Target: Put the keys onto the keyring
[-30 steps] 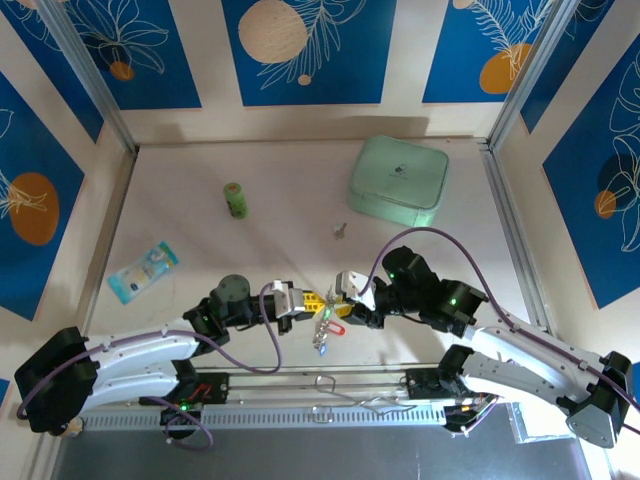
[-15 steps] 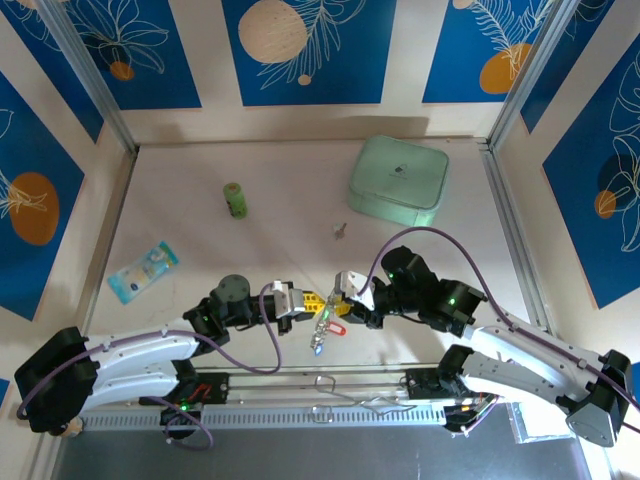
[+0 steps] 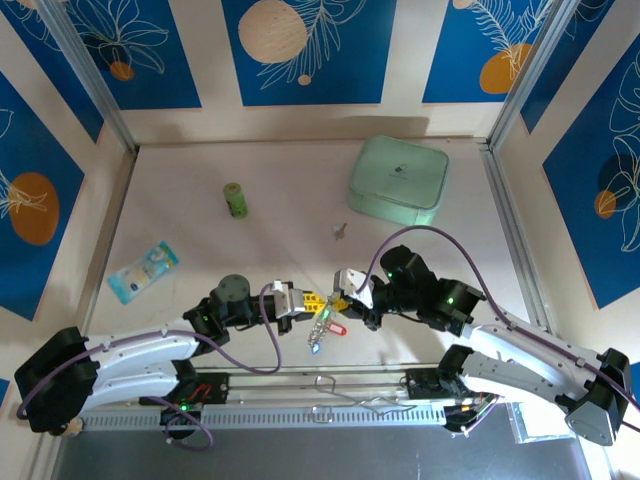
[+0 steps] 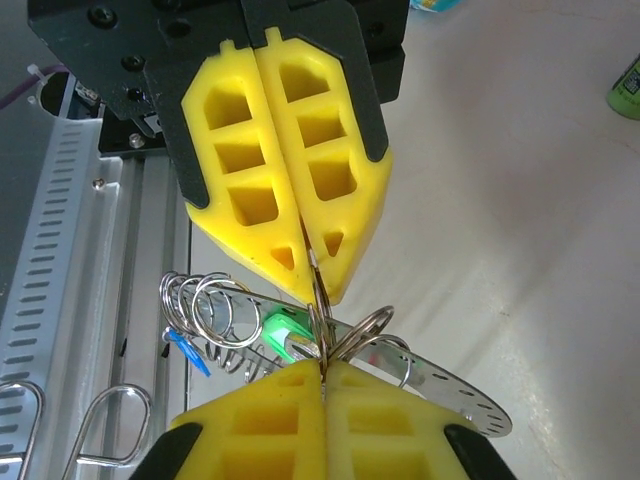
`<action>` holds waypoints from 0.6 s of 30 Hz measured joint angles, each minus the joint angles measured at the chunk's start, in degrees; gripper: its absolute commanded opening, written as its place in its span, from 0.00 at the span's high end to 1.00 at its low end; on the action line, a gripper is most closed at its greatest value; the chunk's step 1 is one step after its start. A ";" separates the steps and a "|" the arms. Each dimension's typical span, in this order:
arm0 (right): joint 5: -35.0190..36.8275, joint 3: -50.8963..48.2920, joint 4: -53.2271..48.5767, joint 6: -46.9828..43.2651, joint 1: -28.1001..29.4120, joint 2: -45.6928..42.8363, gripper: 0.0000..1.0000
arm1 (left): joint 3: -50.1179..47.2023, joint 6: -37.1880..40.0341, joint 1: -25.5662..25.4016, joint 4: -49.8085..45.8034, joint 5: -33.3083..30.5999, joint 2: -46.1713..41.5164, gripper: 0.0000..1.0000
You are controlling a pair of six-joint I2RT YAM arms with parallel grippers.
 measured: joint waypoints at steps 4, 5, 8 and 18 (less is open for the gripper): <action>0.42 0.00 -0.07 0.00 -0.04 0.76 1.00 | 0.00 -0.04 0.00 0.00 0.13 0.00 1.00; 0.44 0.00 -0.15 -0.04 -0.13 1.20 1.00 | 0.00 -0.09 0.00 -0.02 0.22 0.00 1.00; 0.42 0.39 -0.76 -0.04 -0.35 3.17 1.00 | 0.00 -0.20 0.00 -0.04 0.92 0.07 1.00; 0.44 0.81 -1.79 0.59 -1.88 1.68 0.70 | 0.00 0.02 0.00 0.04 1.44 0.17 1.00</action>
